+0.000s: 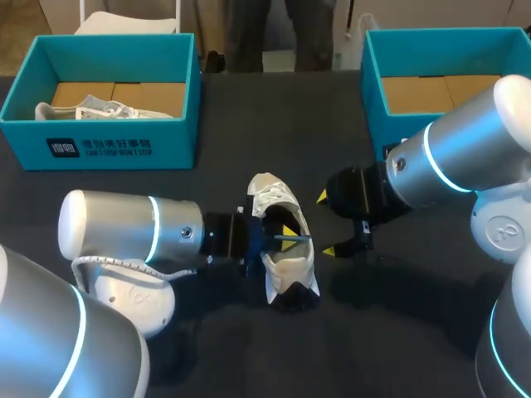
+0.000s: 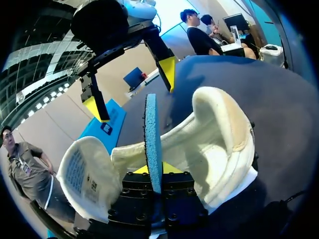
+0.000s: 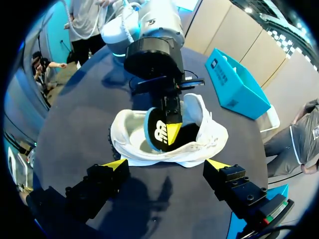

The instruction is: Take the shoe out of the shoebox, open the shoe tongue, remove and reinsert the insole, then place the shoe into the shoebox

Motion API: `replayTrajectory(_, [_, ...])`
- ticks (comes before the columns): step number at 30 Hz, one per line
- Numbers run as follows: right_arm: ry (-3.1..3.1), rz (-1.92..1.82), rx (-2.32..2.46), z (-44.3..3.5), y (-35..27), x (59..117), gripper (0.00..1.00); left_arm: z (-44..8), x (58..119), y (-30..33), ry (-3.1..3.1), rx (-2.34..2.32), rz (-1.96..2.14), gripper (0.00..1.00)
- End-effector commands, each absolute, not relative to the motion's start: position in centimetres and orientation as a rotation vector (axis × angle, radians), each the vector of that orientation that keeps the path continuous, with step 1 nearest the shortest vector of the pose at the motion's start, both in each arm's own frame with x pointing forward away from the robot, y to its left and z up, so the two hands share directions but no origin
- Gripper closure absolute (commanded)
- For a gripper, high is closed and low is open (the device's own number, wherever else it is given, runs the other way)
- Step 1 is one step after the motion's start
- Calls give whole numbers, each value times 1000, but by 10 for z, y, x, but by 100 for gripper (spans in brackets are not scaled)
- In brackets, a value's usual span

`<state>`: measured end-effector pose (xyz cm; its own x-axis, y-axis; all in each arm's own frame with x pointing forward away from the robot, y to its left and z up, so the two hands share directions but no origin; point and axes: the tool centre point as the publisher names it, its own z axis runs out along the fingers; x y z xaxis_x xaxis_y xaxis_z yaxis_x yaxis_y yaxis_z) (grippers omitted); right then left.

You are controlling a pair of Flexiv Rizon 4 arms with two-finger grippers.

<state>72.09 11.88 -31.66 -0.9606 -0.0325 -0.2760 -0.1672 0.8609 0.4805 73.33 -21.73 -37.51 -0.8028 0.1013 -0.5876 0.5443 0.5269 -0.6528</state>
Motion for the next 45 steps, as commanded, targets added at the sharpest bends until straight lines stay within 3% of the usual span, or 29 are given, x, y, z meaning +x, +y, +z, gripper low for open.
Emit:
replayTrajectory(1, [2775,749,-150,-319,121,721,0,-369,730,-220,2284,513,-1229,60])
replayTrajectory(13, [2775,749,-150,-319,121,721,0,-344,715,-216,2266,532,-1294,64])
replayTrajectory(14, [2775,749,-150,-319,121,721,0,-344,714,-216,2266,533,-1295,68])
replayTrajectory(16, [2775,749,-150,-319,121,721,0,-348,712,-219,2267,536,-1296,96])
replayTrajectory(17, [2775,749,-150,-319,121,721,0,-349,712,-220,2270,536,-1297,100])
replayTrajectory(35, [2775,749,-150,-319,121,721,0,-381,727,-221,2263,543,-1288,100])
replayTrajectory(36, [2775,749,-150,-319,121,721,0,-380,726,-221,2263,544,-1288,93])
replayTrajectory(37, [2775,749,-150,-319,121,721,0,-377,725,-221,2260,547,-1290,70])
replayTrajectory(38, [2775,749,-150,-319,121,721,0,-373,724,-220,2255,548,-1300,65])
replayTrajectory(45, [2775,749,-150,-319,121,721,0,-352,715,-218,2238,555,-1340,61])
